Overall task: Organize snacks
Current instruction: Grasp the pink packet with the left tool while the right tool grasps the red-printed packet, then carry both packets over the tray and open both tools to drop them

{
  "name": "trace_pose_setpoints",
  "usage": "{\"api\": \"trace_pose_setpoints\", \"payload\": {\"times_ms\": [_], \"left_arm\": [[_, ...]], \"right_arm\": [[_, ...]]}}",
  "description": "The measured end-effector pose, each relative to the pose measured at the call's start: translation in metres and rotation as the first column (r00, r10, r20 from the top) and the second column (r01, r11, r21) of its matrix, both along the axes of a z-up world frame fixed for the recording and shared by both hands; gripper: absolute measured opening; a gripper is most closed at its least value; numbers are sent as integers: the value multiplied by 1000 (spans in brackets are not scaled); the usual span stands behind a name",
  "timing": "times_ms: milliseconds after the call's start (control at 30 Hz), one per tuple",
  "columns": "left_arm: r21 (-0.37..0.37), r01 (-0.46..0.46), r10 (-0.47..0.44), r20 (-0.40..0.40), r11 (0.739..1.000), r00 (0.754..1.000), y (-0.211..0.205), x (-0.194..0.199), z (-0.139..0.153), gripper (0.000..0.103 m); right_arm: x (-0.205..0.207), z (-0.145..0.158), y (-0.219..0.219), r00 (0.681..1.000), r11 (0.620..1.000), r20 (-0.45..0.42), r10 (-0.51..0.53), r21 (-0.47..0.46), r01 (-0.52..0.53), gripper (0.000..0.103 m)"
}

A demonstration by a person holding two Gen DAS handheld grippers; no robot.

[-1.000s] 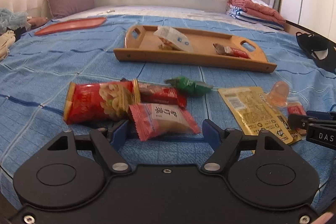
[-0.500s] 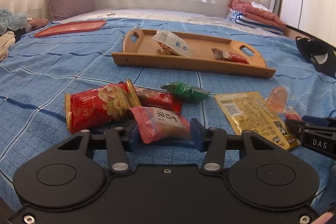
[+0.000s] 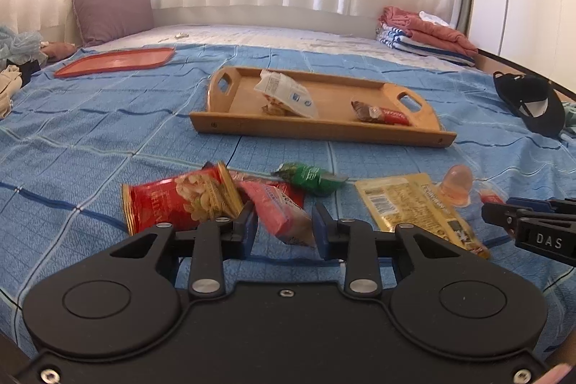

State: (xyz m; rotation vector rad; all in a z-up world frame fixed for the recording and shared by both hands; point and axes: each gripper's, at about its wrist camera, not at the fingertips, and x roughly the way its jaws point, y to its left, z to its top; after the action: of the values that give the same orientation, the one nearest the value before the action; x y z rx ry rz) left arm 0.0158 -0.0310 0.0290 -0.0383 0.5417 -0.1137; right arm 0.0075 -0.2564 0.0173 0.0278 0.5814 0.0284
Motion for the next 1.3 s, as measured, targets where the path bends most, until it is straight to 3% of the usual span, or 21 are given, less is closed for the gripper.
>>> {"api": "trace_pose_setpoints", "payload": {"times_ms": [300,700,933,1300], "left_arm": [[9,46,-46,40,999,998,2,16,37,28],[-16,61,-60,26,998,998,22,94,87,28],[-79,33,-38,-52,996,998,38,162,83,28],[-86,-14,2,-139,996,990,49,242,51,28]], "right_arm": [[22,22,-1,1000,1000,16,19,21,-20,39],[89,60,-11,999,998,7,33,51,-34,39],[137,62,-16,998,996,-53,43,75,-39,39],[204,50,-21,991,996,-135,11,88,1,39]]}}
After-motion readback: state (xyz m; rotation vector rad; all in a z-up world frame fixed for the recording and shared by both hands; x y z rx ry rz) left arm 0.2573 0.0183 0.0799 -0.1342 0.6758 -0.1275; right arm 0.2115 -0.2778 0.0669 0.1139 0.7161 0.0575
